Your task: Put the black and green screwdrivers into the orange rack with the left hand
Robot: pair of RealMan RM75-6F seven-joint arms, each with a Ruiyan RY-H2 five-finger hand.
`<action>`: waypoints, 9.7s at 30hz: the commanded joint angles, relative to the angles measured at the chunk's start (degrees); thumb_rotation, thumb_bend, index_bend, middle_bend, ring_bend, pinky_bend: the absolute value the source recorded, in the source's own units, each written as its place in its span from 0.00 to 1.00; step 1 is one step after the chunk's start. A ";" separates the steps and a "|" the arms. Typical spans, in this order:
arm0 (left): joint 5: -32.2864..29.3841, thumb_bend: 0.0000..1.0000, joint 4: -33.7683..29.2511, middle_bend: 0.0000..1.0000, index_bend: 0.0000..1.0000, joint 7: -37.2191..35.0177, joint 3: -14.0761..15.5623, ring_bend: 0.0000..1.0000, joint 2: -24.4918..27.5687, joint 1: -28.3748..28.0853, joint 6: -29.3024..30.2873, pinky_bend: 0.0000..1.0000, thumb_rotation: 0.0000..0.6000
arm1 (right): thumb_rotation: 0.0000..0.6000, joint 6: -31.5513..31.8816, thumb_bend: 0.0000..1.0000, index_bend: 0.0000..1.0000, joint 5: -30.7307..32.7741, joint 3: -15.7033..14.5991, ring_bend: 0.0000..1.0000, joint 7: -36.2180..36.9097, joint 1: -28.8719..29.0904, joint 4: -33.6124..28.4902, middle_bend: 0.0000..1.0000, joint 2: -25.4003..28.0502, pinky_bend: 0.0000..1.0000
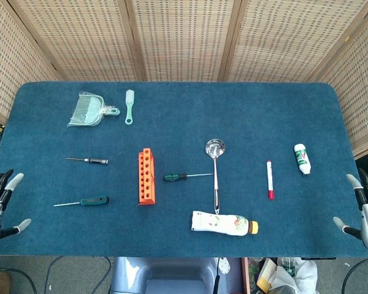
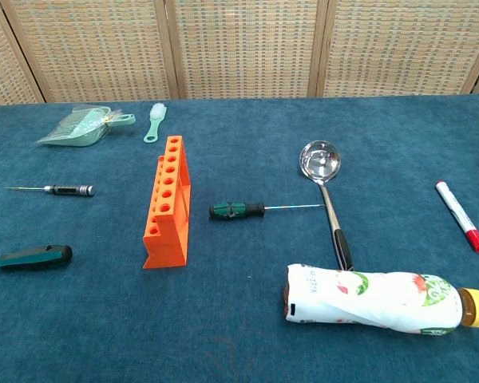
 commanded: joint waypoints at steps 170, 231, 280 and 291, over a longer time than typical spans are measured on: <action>-3.24 0.50 0.40 0.00 0.70 -64.11 -9.51 0.00 -16.31 -36.39 -31.61 0.00 1.00 | 1.00 -8.89 0.00 0.00 7.46 1.45 0.00 9.63 2.18 0.10 0.00 4.46 0.00; -5.72 0.50 10.92 0.00 0.70 -53.92 -6.89 0.00 -26.89 -34.69 -33.43 0.00 1.00 | 1.00 -10.08 0.00 0.00 7.76 1.31 0.00 11.03 2.53 0.26 0.00 4.92 0.00; -1.41 0.10 -12.84 0.00 0.03 -19.20 -5.10 0.00 -2.66 -32.44 -29.05 0.00 1.00 | 1.00 -9.17 0.00 0.00 6.74 1.13 0.00 12.96 1.99 -0.23 0.00 5.78 0.00; -17.46 0.00 -19.78 0.00 0.11 17.39 -2.28 0.00 -1.04 -24.55 -20.78 0.00 1.00 | 1.00 -8.74 0.00 0.00 5.55 0.70 0.00 13.26 1.81 -0.58 0.00 5.93 0.00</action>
